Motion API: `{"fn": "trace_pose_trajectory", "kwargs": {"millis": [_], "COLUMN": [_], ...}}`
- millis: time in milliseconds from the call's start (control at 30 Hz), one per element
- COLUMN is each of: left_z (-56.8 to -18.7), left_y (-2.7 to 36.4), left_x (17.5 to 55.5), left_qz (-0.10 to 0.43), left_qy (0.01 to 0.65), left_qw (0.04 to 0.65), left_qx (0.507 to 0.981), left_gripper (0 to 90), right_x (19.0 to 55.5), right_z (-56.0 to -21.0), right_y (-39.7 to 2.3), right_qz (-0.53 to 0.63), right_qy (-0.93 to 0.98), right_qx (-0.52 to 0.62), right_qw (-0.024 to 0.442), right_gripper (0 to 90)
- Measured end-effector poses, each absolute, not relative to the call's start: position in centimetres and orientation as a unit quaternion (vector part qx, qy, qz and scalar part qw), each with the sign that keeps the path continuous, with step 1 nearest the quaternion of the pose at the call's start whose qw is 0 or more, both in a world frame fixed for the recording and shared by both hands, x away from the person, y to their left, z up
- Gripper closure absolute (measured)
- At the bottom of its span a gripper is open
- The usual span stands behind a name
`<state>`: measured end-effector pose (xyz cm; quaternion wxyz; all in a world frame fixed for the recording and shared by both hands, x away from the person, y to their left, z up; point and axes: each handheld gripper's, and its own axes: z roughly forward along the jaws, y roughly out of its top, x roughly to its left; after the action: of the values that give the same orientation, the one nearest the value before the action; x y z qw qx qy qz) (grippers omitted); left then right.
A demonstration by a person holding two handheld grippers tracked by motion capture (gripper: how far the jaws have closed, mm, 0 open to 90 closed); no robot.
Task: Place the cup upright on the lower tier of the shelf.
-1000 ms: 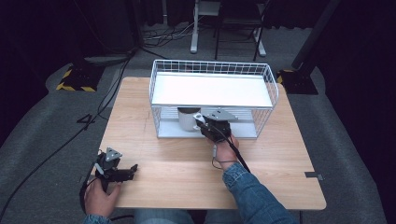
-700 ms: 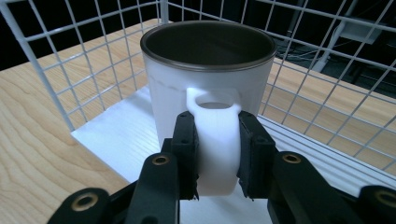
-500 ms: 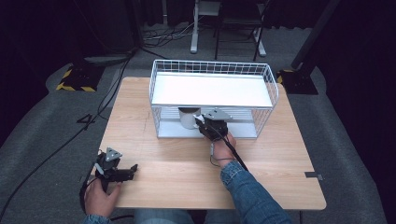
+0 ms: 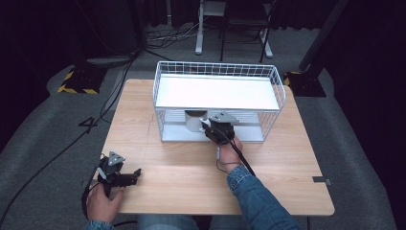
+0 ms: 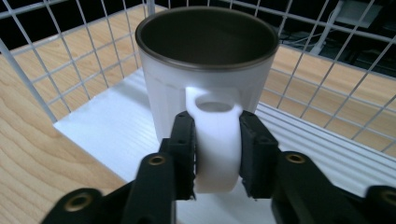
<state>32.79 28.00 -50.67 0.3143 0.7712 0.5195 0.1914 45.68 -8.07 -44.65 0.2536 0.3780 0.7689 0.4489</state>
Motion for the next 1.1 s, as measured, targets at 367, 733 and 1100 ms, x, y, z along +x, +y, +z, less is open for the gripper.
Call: {"fn": "trace_pose_trajectory", "kwargs": {"millis": [367,733,1100], "left_z": [-50.7,-50.7,-50.7], "left_y": [28.0,28.0,28.0], "left_x": [32.8,32.8,32.8], "left_qz": [0.192,0.191,0.191], "left_qy": [0.520,0.520,0.520], "left_qw": [0.314,0.314,0.314], "left_qx": [0.771,0.771,0.771], "left_gripper": [7.3,7.3,7.2], "right_x": [45.3,43.6,40.5], "right_z": [-44.3,-42.2,-39.8], "right_y": [-8.2,-9.6,-12.9], "right_qz": [0.457,0.471,0.477], "right_qy": [0.768,0.768,0.777], "right_qx": [0.370,0.365,0.351], "right_qw": [0.254,0.235,0.213], "right_gripper": [46.9,43.0,40.8]}}
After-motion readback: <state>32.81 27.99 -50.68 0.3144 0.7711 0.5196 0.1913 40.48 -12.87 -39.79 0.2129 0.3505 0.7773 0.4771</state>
